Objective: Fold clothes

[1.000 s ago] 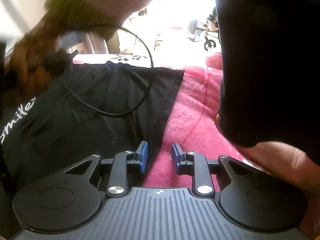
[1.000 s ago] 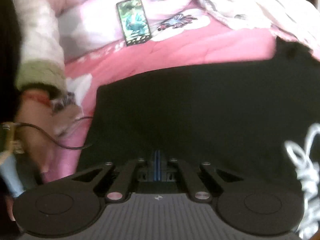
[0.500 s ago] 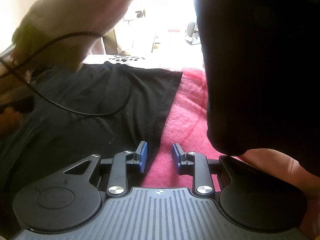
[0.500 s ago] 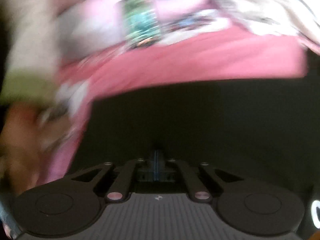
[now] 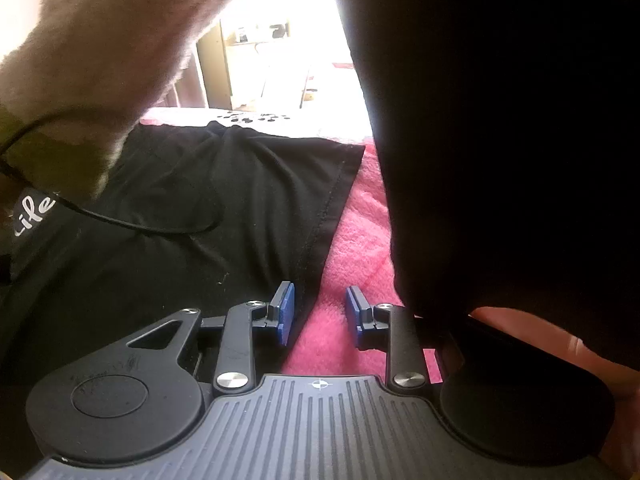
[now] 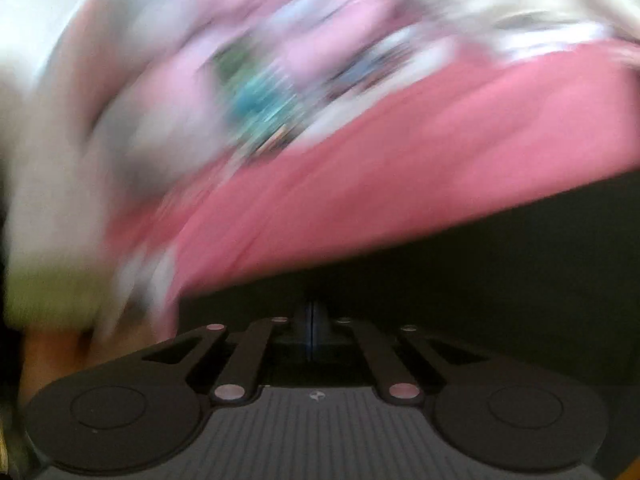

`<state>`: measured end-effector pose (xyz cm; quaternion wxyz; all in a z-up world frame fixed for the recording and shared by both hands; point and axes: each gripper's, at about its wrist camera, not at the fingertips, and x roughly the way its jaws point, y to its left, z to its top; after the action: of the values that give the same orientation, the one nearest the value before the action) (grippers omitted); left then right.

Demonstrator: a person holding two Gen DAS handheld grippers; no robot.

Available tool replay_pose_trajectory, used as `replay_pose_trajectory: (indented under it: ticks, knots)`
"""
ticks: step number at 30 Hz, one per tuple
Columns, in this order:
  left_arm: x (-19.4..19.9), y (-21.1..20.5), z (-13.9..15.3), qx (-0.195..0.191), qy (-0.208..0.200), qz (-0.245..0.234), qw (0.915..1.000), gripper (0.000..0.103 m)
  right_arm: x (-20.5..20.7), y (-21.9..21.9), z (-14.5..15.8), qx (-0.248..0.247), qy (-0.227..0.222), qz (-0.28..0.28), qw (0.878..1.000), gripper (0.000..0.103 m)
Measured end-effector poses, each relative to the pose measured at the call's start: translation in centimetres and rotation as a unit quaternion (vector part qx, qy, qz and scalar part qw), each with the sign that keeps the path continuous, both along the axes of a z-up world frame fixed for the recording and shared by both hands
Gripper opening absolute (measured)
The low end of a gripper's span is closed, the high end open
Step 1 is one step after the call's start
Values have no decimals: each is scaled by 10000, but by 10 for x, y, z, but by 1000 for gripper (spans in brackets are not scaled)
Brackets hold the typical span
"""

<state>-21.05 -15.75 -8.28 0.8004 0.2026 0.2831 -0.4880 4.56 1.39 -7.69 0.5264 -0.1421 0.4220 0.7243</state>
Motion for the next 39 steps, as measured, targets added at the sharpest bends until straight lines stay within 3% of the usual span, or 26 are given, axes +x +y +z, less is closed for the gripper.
replay_pose_trajectory:
  ticks: [2, 4, 6, 8, 10, 11, 12, 13, 14, 15, 17, 19, 22, 24, 26, 29, 32, 36, 39]
  knots:
    - [1, 1, 0, -13, 32, 2, 10000, 27, 26, -5, 6, 155, -427, -894, 9950, 0]
    - [1, 2, 1, -40, 71, 10, 10000, 27, 52, -11, 11, 309, -850, -1778, 9799, 0]
    - [1, 2, 1, -63, 94, 14, 9999, 27, 56, -20, 19, 497, -993, -2127, 9708, 3]
    - [1, 3, 1, -84, 117, 17, 9999, 27, 56, -25, 17, 570, -563, -1716, 9819, 4]
    - [1, 3, 2, -93, 136, 20, 9999, 27, 50, -31, 15, 467, 43, -882, 9950, 17]
    - [1, 3, 2, -89, 140, 24, 9999, 27, 48, -34, 14, 309, 254, -459, 9981, 31]
    - [0, 3, 2, -83, 143, 27, 9999, 27, 45, -34, 9, 117, 227, -197, 9995, 32]
    - [0, 2, 3, -77, 145, 30, 9999, 28, 48, -34, 6, 54, 151, -427, 9990, 32]
    - [0, 2, 3, -66, 140, 30, 9999, 28, 56, -35, 4, 67, 113, -867, 9961, 24]
    - [-1, 1, 3, -51, 128, 29, 9999, 28, 64, -36, 3, 80, 75, -1305, 9914, 19]
    - [-3, 0, 3, -12, 91, 19, 10000, 29, 79, -46, 8, 233, -94, -2205, 9751, 24]
    - [-7, -1, 4, 41, 21, -7, 10000, 30, 93, -72, 32, 643, -448, -3149, 9459, 25]
    - [-12, -2, 6, 87, -71, -28, 9999, 32, 83, -121, 66, 1080, -599, -3459, 9301, 29]
    - [-16, -1, 8, 102, -125, -34, 9999, 33, 68, -155, 88, 1314, -706, -3549, 9229, 42]
    - [-19, 1, 9, 112, -171, -38, 9998, 34, 43, -194, 105, 1325, -756, -3658, 9181, 43]
    - [-27, 1, 11, 154, -243, -56, 9996, 34, 4, -258, 126, 918, -963, -3875, 9122, 44]
    - [-31, -2, 11, 206, -235, -52, 9995, 34, -43, -315, 128, 78, -1304, -4114, 9021, 44]
    - [-27, -10, 8, 303, -189, -56, 9993, 34, -103, -360, 92, -1070, -1299, -4422, 8810, 38]
    - [-24, -12, 7, 390, -226, -62, 9990, 34, -133, -387, 65, -1483, -1086, -4664, 8652, 33]
